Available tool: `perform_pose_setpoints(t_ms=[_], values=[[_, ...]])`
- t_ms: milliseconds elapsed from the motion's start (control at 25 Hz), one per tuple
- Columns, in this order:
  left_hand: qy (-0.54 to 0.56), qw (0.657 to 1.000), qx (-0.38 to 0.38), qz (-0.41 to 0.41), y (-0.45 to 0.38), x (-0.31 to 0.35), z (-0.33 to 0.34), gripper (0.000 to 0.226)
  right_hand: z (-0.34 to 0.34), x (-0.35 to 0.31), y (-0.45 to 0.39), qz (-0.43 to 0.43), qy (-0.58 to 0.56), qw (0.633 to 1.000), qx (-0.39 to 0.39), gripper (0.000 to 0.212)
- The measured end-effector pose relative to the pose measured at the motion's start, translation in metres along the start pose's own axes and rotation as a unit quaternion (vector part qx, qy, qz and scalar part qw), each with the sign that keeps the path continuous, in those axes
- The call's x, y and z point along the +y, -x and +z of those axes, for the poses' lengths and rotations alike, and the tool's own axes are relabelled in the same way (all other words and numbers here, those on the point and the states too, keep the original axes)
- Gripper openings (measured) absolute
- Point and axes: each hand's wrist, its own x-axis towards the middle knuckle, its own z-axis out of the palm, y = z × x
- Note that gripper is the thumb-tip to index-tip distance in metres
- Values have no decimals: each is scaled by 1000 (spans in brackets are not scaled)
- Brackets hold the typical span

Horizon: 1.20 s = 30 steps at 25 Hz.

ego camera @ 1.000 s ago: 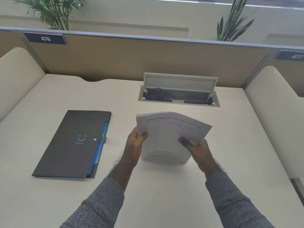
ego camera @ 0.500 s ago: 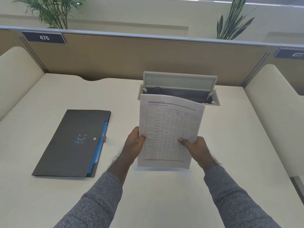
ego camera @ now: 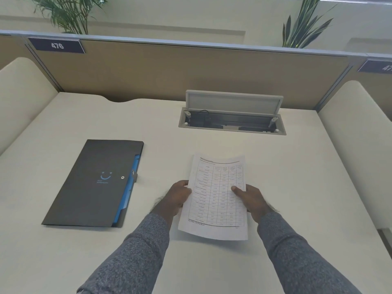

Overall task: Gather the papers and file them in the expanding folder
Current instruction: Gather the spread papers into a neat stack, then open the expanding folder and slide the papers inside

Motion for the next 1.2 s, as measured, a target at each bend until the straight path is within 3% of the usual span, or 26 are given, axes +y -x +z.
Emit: perform_pose_setpoints(t_ms=[280,400,560,680,840,960,1080,1200], values=[[-132,989,55,32,-4,-9,0,31,-5,14,-5,-15,117,992,49,53],[-233,967,96,42,-5,-15,-4,49,-9,20,-5,-44,230,968,93,58],[-382,904,169,92,-1,-22,-13,53,0,23,-1,-122,403,899,123,56],[-433,865,203,154,5,-27,-24,55,16,26,2,-184,513,829,124,64],[-523,776,268,229,15,-40,-45,65,44,30,6,-219,610,753,111,71],[-524,758,299,247,18,-39,-67,68,67,26,6,-223,610,756,81,75],[-516,759,322,231,19,-39,-92,70,91,22,6,-228,584,778,49,77],[-506,765,339,208,23,-45,-121,70,120,19,5,-246,581,775,29,77]])
